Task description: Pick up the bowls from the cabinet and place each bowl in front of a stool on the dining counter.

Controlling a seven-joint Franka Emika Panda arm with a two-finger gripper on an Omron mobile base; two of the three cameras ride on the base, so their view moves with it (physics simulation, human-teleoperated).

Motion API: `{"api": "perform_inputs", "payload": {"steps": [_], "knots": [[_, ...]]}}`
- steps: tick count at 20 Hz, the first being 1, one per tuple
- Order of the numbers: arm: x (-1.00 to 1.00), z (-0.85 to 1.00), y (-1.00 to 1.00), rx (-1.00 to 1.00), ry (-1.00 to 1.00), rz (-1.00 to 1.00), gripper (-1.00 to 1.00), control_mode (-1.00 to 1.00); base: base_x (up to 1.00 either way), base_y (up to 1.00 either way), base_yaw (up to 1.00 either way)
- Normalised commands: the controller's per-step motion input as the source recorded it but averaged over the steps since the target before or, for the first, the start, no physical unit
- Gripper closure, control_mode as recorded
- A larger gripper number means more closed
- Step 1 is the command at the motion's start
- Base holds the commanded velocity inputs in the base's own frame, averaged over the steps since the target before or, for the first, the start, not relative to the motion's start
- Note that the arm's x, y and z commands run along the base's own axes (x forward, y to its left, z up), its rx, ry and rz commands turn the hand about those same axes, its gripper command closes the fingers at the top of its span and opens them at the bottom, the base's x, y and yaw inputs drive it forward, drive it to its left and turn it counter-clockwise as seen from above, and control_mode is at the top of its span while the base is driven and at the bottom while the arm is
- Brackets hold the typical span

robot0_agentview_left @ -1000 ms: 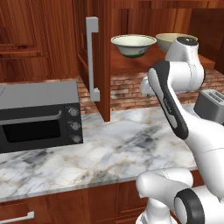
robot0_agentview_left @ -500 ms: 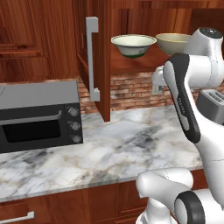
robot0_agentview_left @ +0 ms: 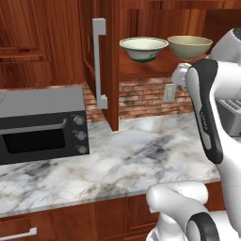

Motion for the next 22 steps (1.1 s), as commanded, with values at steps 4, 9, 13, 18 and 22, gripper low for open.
{"api": "perform_inputs", "payload": {"steps": [4,9,13,18,22], "knots": [[-0.18,0.10,0.00,0.15,-0.11,-0.26,-1.00,-1.00,0.00,0.00,0.00],[-0.10,0.20,-0.14,0.17,-0.10,-0.27,-1.00,-1.00,0.00,0.00,0.00],[-0.02,0.28,-0.38,0.18,-0.08,-0.23,-1.00,-1.00,0.00,0.00,0.00],[0.00,0.21,-0.48,0.20,-0.08,-0.18,-1.00,-1.00,0.00,0.00,0.00],[0.00,0.06,-0.29,0.22,-0.12,-0.17,-1.00,-1.00,0.00,0.00,0.00]]}}
